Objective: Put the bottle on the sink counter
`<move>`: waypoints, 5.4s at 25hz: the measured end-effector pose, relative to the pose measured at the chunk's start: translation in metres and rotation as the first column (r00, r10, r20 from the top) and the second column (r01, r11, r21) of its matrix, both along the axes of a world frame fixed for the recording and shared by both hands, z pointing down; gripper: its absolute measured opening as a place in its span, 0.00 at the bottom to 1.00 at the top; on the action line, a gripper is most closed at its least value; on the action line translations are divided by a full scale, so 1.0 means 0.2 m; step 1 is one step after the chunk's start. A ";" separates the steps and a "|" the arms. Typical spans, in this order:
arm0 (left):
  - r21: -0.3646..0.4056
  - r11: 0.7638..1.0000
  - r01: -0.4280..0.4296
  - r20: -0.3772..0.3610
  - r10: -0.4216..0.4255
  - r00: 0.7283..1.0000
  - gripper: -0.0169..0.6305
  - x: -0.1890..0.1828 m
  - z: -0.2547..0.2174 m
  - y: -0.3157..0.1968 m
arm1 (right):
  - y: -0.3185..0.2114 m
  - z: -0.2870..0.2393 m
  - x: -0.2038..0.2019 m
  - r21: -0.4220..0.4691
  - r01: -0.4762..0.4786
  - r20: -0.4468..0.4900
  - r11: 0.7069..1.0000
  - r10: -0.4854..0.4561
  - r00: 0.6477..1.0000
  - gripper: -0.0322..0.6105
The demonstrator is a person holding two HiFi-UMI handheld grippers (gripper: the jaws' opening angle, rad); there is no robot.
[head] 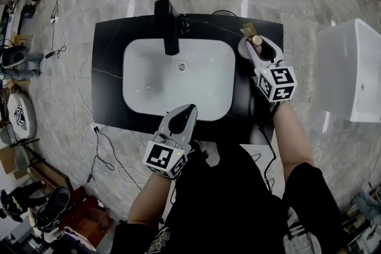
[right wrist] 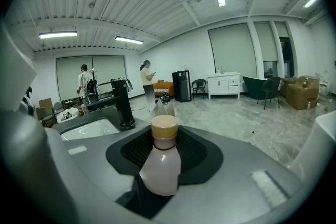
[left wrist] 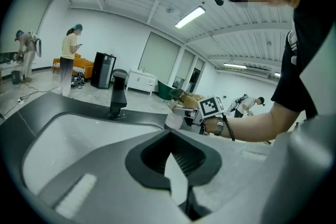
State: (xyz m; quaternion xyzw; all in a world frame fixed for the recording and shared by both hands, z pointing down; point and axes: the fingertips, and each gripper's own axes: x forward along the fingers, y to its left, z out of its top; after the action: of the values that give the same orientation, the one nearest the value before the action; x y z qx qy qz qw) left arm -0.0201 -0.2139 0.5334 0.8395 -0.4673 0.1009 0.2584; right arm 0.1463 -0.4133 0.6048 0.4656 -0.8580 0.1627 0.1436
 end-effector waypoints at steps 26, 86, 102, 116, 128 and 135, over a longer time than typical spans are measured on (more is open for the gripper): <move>-0.026 1.000 -0.006 -0.009 0.006 1.000 0.03 -0.01 0.06 0.02 | -0.05 0.05 -0.03 0.050 0.017 -0.045 0.999 -0.015 0.999 0.31; 0.176 0.929 -0.325 -0.060 0.340 0.939 0.03 -0.56 -0.44 1.01 | 2.06 -0.85 -0.61 0.083 -0.239 0.097 0.968 0.230 0.968 0.09; 0.163 0.944 -0.288 -0.025 0.296 0.955 0.03 -0.11 -0.49 1.30 | 2.33 -0.80 -0.31 0.034 -0.103 0.134 0.994 0.098 0.986 0.09; 0.161 0.955 -0.249 -0.009 0.254 0.967 0.03 0.05 -0.49 1.44 | 2.41 -0.75 -0.18 0.008 -0.036 0.146 0.999 0.034 0.989 0.09; 0.167 0.949 -0.268 0.008 0.270 0.963 0.03 0.14 -0.46 1.51 | 2.49 -0.73 -0.10 0.011 -0.046 0.152 0.999 0.044 0.987 0.09; 0.161 0.951 -0.264 0.002 0.267 0.964 0.03 0.14 -0.47 1.51 | 2.48 -0.73 -0.11 0.002 -0.043 0.152 0.999 0.042 0.987 0.09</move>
State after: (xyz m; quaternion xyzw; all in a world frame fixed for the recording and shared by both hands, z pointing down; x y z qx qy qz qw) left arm 0.0085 0.0879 0.4401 0.9136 -0.3542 0.0886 0.1788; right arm 0.1252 0.0822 0.4596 0.4702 -0.8569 0.1983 0.0729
